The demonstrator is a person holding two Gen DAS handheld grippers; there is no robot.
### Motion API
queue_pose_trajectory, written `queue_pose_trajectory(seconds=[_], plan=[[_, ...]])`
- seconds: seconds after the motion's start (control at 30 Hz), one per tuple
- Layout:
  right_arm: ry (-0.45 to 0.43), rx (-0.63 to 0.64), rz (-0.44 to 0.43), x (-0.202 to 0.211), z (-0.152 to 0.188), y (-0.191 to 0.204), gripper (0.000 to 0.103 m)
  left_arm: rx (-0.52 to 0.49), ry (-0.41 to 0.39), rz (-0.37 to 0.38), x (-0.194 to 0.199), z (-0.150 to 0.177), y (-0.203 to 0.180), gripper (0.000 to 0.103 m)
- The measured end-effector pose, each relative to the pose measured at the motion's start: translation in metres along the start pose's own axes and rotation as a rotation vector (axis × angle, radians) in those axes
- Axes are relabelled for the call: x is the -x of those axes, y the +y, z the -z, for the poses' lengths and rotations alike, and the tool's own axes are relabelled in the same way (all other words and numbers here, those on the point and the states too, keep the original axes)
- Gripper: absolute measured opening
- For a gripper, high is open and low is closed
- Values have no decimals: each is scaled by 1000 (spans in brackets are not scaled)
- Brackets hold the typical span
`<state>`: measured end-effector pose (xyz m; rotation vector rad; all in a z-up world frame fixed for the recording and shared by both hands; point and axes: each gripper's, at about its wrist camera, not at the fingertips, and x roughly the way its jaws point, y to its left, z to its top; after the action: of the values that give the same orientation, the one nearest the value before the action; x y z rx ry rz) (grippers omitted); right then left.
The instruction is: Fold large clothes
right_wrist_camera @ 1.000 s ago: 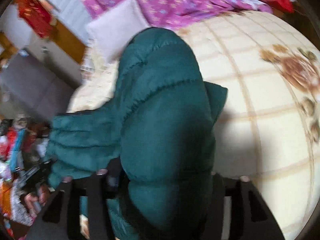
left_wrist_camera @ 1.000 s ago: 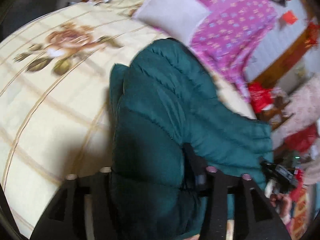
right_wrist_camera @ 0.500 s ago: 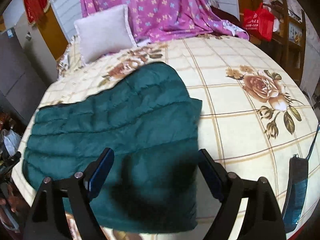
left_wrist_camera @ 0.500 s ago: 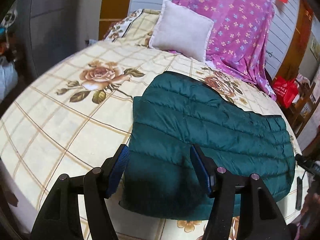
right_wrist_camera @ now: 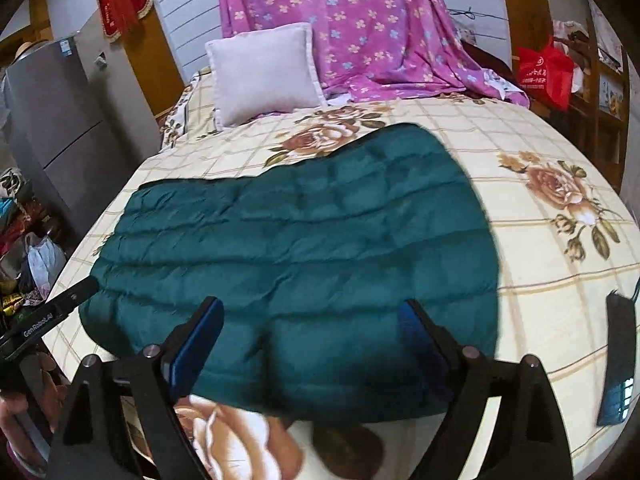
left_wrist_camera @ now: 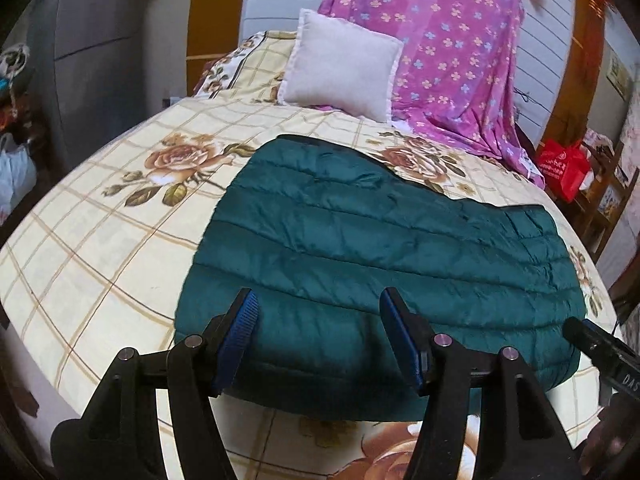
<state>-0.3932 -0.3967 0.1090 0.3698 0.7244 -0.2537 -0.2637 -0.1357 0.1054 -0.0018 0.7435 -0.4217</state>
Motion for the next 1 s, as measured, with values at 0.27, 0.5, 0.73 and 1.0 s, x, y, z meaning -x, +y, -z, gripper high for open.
queue_pose_trajectory(seconds=[0.27, 0.5, 0.73, 1.0], plan=[[-21, 59, 21, 3, 14, 20, 95, -35, -17, -33, 2, 14, -19, 44], [-64, 87, 75, 12, 17, 27, 97, -58, -49, -48, 7, 18, -28, 44], [-104, 124, 120, 20, 15, 36, 99, -98, -81, -63, 16, 20, -37, 44], [-121, 140, 131, 24, 15, 41, 100, -115, -67, -76, 15, 20, -42, 44]])
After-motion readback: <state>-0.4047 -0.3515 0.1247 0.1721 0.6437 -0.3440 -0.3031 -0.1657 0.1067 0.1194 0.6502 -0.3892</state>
